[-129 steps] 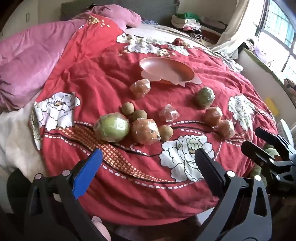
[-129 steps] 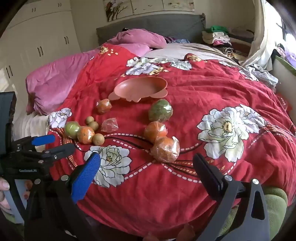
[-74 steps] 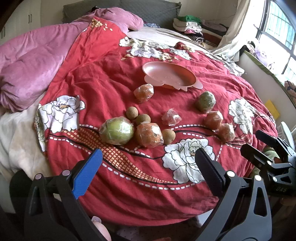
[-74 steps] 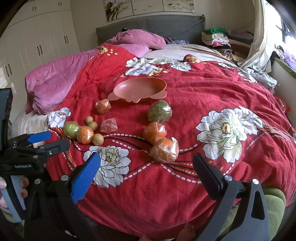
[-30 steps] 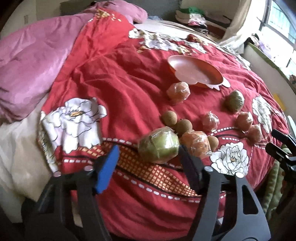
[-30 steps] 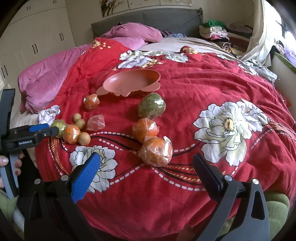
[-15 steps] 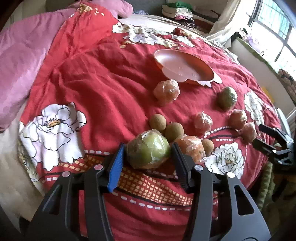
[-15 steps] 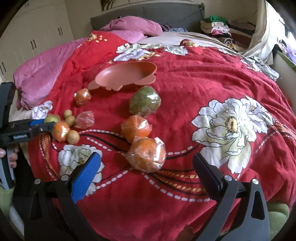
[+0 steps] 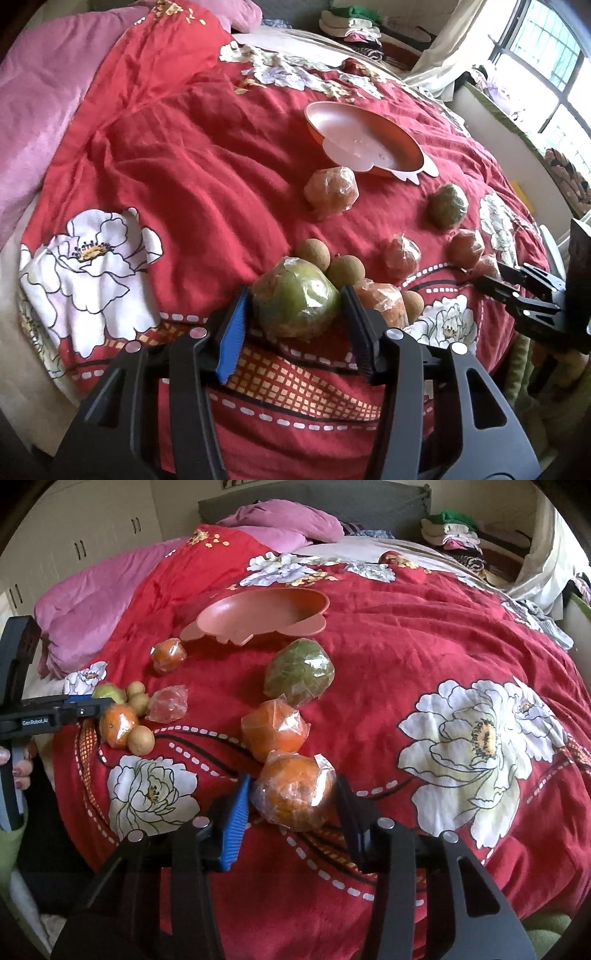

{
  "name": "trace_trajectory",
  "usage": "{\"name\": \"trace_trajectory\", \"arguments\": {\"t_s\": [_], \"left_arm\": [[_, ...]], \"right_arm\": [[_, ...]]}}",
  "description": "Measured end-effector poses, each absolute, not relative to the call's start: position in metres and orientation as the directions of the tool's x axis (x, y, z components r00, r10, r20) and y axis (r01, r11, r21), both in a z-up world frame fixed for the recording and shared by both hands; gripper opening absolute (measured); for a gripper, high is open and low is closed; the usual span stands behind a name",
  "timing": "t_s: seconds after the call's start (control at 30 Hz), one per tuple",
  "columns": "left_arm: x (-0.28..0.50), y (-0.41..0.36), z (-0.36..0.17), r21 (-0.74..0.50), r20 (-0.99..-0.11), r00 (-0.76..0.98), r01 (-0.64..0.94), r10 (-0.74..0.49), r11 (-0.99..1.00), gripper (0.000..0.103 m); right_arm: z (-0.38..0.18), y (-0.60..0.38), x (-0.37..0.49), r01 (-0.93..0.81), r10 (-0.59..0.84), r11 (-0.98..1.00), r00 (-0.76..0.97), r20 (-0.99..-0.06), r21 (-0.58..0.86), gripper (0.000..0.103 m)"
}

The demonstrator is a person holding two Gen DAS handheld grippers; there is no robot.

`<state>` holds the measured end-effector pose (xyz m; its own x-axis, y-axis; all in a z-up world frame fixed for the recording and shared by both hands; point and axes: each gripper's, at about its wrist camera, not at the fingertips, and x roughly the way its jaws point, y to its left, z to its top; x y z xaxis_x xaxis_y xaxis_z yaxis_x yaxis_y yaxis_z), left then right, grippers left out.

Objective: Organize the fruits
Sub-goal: 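Lift both held fruits and carry them over the pink bowl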

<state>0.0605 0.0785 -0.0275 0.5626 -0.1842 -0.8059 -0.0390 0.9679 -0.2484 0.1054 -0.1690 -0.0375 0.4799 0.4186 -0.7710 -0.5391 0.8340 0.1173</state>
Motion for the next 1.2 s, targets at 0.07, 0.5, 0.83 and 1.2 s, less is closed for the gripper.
{"name": "trace_trajectory", "arguments": {"t_s": [0.07,0.5,0.83,1.2], "left_arm": [[0.063,0.080,-0.029,-0.261,-0.804,0.562,-0.039,-0.195,0.965,0.041],[0.067,0.089,-0.005,-0.286,-0.774,0.598,-0.037,-0.208,0.958,0.039],[0.102,0.083,0.024,-0.251,-0.757,0.625,-0.008,-0.191,0.968,0.039],[0.152,0.064,0.034,-0.229,-0.750,0.631,0.036,-0.200,0.973,0.039]], "right_arm": [[-0.039,-0.169,0.107,-0.537,0.421,0.834,0.476,-0.773,0.124,0.043],[-0.003,-0.183,0.114,-0.538,0.497,0.820,0.501,-0.709,0.195,0.043],[0.030,-0.147,0.149,-0.630,0.560,0.760,0.513,-0.651,0.158,0.043],[0.026,-0.112,0.183,-0.679,0.570,0.723,0.487,-0.662,0.124,0.043]]}}
